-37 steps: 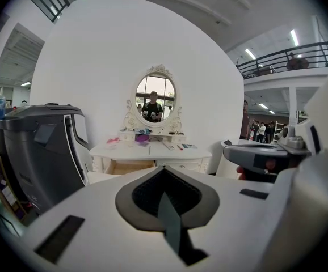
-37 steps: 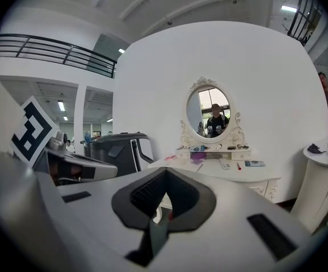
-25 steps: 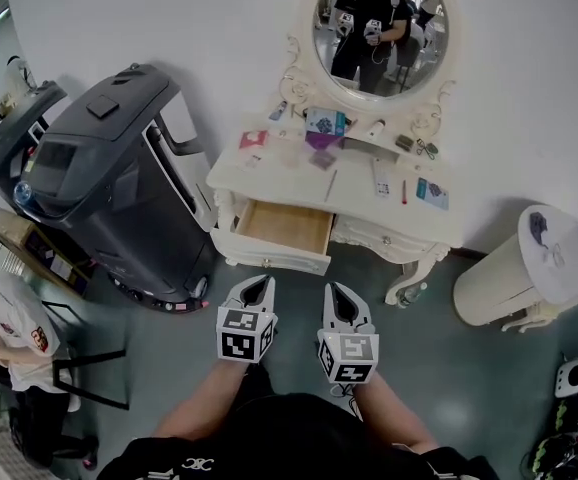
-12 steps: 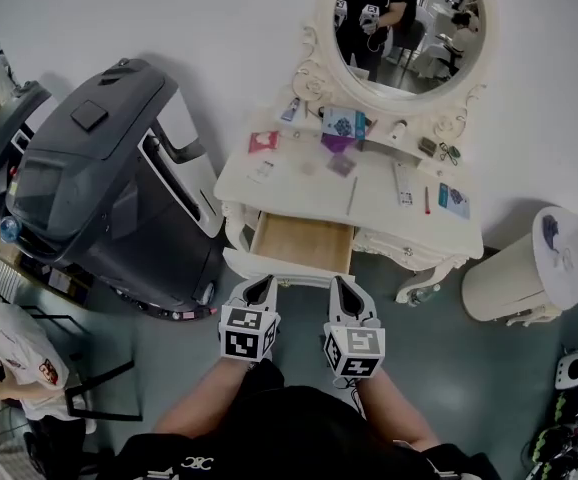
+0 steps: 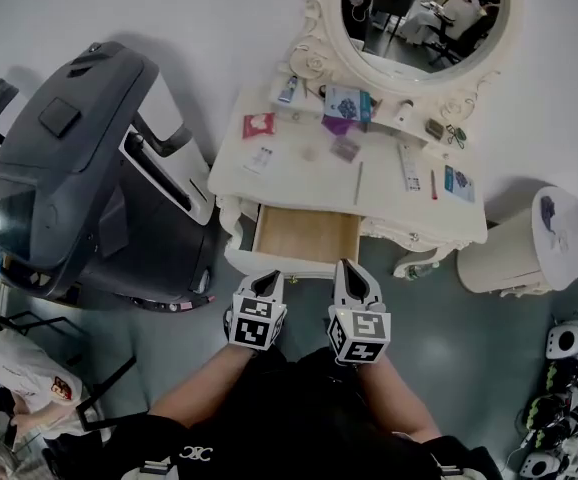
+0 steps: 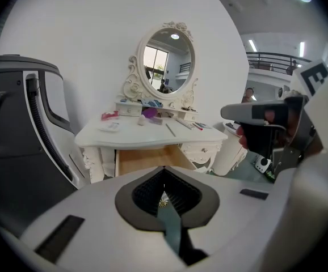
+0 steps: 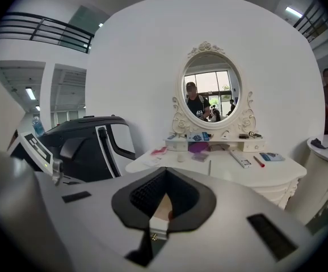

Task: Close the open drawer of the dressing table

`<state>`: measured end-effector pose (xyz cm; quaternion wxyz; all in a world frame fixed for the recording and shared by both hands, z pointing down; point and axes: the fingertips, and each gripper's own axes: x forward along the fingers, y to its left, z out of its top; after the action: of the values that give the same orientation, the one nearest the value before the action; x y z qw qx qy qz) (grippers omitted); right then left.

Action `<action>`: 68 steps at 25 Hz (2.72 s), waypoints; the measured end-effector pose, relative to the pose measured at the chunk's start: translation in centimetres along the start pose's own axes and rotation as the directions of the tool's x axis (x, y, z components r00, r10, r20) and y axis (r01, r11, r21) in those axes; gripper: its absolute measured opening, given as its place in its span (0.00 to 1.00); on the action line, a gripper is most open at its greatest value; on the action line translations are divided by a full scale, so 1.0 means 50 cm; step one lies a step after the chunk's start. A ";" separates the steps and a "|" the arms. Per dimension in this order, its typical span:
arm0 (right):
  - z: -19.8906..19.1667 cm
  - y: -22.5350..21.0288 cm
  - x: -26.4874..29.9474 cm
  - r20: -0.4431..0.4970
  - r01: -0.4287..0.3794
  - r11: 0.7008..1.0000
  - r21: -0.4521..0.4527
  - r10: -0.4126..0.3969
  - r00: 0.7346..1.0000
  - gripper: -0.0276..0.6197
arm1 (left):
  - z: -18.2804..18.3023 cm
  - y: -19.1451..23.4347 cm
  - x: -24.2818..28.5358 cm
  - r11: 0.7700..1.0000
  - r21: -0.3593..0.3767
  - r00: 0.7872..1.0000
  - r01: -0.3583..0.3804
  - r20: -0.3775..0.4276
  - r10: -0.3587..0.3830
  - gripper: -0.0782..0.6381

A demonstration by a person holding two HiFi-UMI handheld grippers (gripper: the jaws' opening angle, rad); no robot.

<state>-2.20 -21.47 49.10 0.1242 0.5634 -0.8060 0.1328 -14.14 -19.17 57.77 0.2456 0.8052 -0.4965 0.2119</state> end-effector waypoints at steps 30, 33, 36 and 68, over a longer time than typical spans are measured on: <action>-0.098 -0.132 0.086 -0.181 -0.115 0.993 -0.008 0.111 0.977 0.05 | -0.278 -0.003 0.256 0.992 0.031 0.912 -0.124 -0.390 0.126 0.20; -0.103 -0.156 0.088 -0.191 -0.101 0.995 0.005 0.100 0.976 0.05 | -0.267 -0.001 0.268 0.990 0.024 0.915 -0.136 -0.381 0.135 0.16; -0.105 -0.171 0.090 -0.197 -0.095 0.995 0.026 0.098 0.976 0.05 | -0.255 0.008 0.283 0.989 0.013 0.914 -0.149 -0.380 0.143 0.15; -0.046 -0.398 0.072 -0.183 0.108 0.988 0.115 -0.086 0.979 0.05 | -0.048 0.142 0.514 0.972 0.020 0.918 -0.233 -0.326 0.226 0.12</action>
<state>15.42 -30.39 53.97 0.1667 0.5945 -0.7534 0.2263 -10.07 -38.35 76.03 0.3057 0.6927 -0.5420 0.3646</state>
